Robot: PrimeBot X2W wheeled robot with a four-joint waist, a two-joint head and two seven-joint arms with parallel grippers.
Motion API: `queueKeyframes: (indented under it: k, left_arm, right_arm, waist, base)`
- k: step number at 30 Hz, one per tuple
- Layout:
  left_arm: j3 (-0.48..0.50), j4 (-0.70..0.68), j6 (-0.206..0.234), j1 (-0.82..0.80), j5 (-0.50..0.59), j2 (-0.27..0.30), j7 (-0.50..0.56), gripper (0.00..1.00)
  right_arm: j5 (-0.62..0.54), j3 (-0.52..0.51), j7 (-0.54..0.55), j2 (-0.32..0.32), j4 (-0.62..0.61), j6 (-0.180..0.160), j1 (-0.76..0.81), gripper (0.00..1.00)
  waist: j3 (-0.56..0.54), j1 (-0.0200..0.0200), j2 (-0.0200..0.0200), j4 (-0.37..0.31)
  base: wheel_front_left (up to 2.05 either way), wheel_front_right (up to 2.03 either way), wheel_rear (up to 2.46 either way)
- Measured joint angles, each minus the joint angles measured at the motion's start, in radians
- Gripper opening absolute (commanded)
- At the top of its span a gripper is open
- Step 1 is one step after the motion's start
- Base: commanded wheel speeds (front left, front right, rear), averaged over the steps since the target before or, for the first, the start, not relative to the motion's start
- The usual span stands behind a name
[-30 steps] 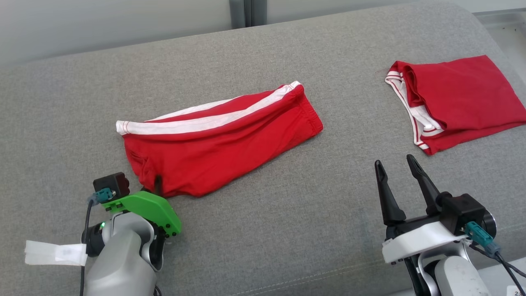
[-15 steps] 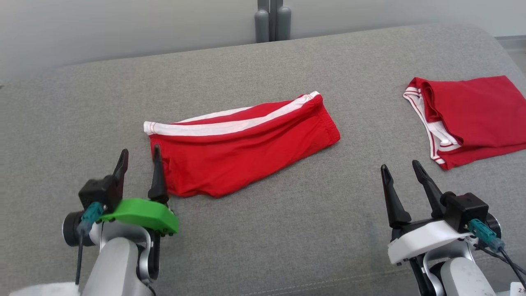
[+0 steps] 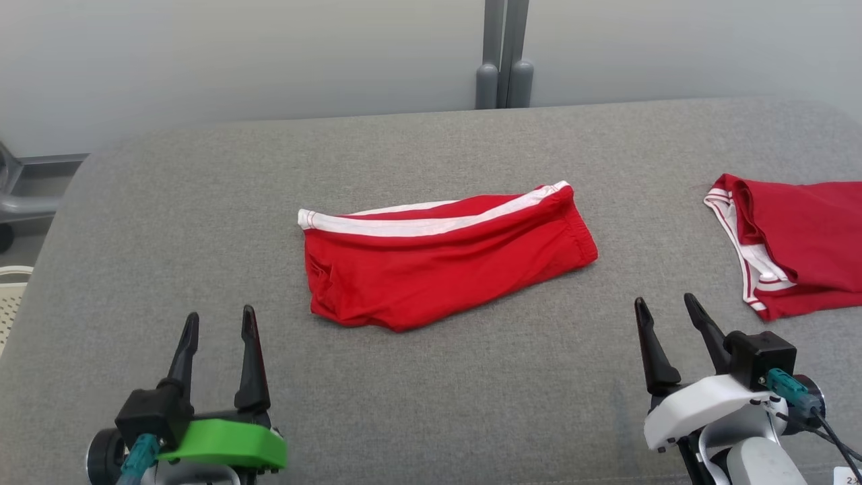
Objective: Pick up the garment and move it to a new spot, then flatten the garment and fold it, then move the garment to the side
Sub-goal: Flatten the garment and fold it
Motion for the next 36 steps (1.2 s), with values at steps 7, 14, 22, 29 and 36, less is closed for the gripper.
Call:
queueKeyframes:
  k: [7, 14, 22, 29, 36]
  left_arm:
    - [0.012, 0.046, -0.006, 0.081, 0.045, 0.0, 0.0, 1.0]
    - [0.033, 0.085, -0.007, 0.101, 0.069, 0.023, 0.0, 1.0]
    - [0.045, 0.134, -0.005, 0.108, 0.057, 0.027, 0.007, 1.0]
    - [0.045, 0.134, -0.007, 0.106, 0.029, 0.03, 0.05, 1.0]
    - [0.041, 0.132, -0.007, 0.105, 0.025, 0.034, 0.05, 1.0]
  right_arm:
    - [-0.038, -0.011, 0.021, 0.0, 0.033, 0.0, 0.01, 1.0]
    - [-0.038, -0.017, -0.003, 0.0, 0.061, 0.0, 0.028, 1.0]
    - [-0.035, -0.013, -0.02, 0.0, 0.096, 0.0, 0.05, 1.0]
    - [-0.027, -0.002, -0.029, 0.0, 0.113, 0.0, 0.05, 1.0]
    - [-0.021, -0.002, -0.032, 0.0, 0.115, 0.0, 0.05, 1.0]
  waist:
    - [-0.035, 0.0, 0.0, 0.037]
    - [-0.052, 0.0, 0.0, 0.065]
    - [-0.057, 0.0, 0.0, 0.072]
    - [-0.053, 0.0, 0.0, 0.061]
    - [-0.047, 0.0, 0.0, 0.057]
  base:
    - [0.0, 0.0, 0.0]
    - [0.0, 0.0, 0.0]
    - [0.0, 0.0, 0.0]
    - [0.0, 0.0, 0.0]
    - [0.0, 0.0, 0.0]
